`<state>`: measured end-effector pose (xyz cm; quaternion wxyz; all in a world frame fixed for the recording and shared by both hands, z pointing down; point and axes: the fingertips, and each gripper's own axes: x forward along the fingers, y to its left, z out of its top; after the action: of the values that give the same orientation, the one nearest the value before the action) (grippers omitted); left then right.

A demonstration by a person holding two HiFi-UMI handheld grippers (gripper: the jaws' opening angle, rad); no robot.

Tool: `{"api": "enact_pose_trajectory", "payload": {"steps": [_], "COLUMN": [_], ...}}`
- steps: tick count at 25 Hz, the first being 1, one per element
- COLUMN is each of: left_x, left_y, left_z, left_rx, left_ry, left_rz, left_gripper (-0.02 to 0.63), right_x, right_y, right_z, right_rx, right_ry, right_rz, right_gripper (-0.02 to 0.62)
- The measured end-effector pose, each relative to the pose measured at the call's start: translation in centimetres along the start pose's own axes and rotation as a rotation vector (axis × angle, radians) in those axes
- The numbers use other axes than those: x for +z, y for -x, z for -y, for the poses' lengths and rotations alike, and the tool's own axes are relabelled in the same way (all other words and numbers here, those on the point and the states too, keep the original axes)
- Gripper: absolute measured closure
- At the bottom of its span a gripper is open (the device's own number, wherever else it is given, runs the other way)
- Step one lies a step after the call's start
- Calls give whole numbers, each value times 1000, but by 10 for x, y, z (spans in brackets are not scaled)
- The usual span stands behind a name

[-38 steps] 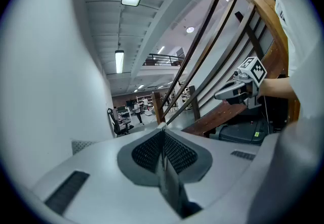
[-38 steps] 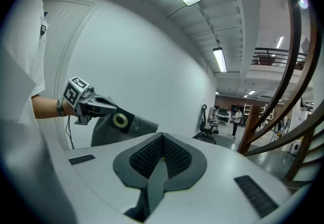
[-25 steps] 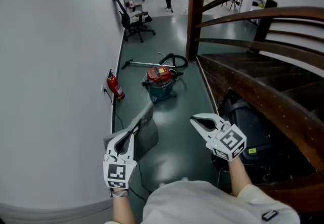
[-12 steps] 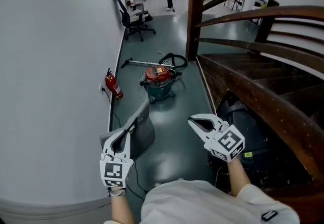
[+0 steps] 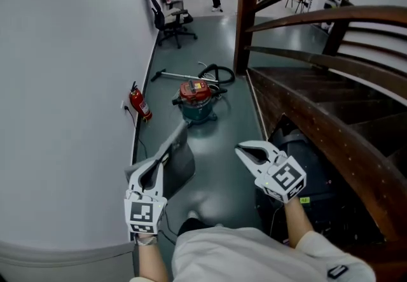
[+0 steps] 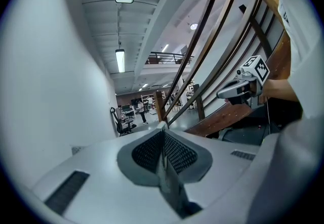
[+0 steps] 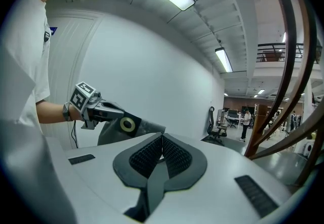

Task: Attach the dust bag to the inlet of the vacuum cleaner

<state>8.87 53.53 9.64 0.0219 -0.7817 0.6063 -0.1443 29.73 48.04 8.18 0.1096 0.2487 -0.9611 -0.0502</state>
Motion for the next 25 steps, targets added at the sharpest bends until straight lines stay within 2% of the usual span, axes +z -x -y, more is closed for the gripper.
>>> {"api": "enact_pose_trajectory", "payload": {"steps": [13, 18, 25], "left_x": [2, -6, -5], "left_y": [-53, -96, -169], "left_z": [-18, -51, -109], "left_rx": [-20, -28, -65], "left_ry": [-3, -4, 4], "left_rz": [-15, -5, -6], "left_gripper": [586, 586, 586], "right_x": [-3, -9, 9], "right_y": [-34, -73, -144], "right_z": [48, 79, 134], "right_rx": [-33, -59, -89], "right_ry": [-11, 23, 21], "right_rz": [31, -2, 33], "right_gripper": [568, 568, 568]}}
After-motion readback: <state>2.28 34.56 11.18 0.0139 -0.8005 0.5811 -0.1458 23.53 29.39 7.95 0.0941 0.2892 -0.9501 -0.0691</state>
